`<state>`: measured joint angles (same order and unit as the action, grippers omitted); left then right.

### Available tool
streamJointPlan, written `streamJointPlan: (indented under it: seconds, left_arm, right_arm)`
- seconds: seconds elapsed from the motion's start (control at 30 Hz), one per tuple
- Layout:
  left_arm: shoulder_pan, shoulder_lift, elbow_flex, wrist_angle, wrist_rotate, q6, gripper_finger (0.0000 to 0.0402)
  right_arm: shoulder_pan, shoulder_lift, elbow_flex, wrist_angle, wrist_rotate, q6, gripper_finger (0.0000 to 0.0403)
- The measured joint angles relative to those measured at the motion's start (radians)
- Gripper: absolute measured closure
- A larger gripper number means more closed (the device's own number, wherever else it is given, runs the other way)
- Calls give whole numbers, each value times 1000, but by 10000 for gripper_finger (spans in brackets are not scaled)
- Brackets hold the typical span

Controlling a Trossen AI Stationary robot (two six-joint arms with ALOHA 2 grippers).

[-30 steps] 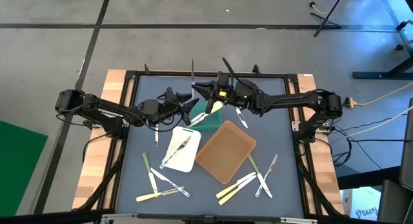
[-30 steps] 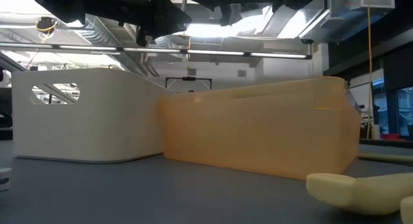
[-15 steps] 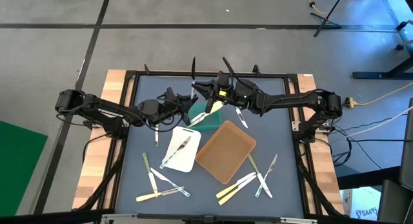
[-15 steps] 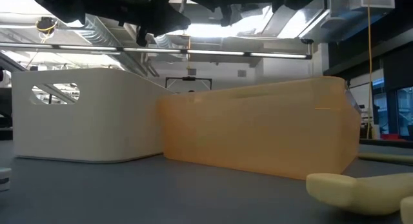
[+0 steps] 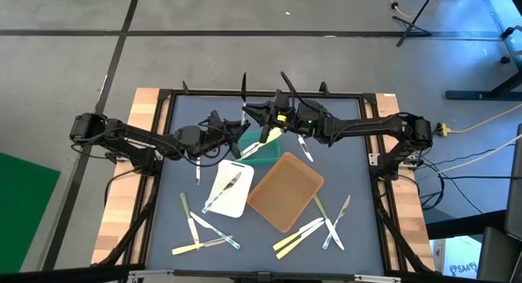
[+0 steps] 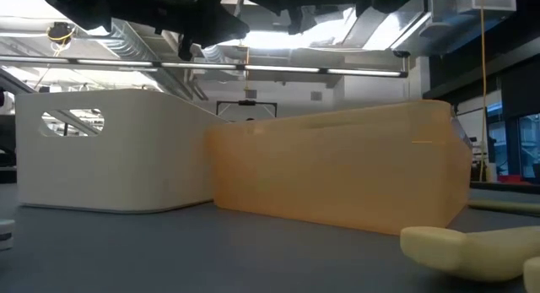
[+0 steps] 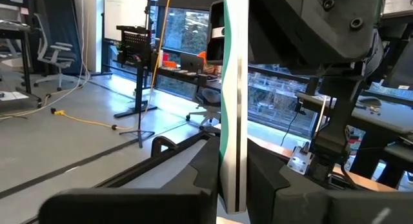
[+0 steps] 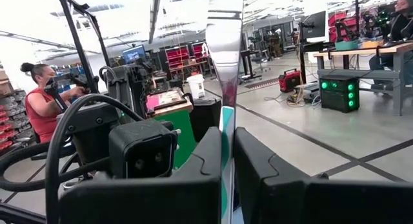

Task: Sort silverware by color (type)
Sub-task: Put the blue patterned knife into the white bin

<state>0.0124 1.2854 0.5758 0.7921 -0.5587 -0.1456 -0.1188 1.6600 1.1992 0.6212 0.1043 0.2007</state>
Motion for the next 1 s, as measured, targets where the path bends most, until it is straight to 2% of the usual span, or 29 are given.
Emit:
streamJointPlan:
  seconds: [0.1, 0.3, 0.43, 0.8, 0.93, 1.0]
  left_arm:
    - [0, 0, 0, 0, 0, -1, 364]
    - [0, 0, 0, 1, -6, -9, 364]
    - [-4, 0, 0, 1, -5, -12, 364]
    - [-7, 0, 0, -18, -5, -13, 364]
    - [-21, 0, 0, -25, 4, -74, 364]
    - [-36, -4, 0, -26, 46, -140, 364]
  right_arm:
    - [-5, 0, 0, -1, -3, 0, 369]
    - [-14, -1, 0, -19, -21, 1, 294]
    - [-14, -33, 0, -100, -29, -27, 262]
    - [-14, -210, 0, -498, -23, -186, 252]
    - [-14, -255, 0, -621, -12, -263, 253]
    - [-14, -274, 0, -676, 5, -301, 253]
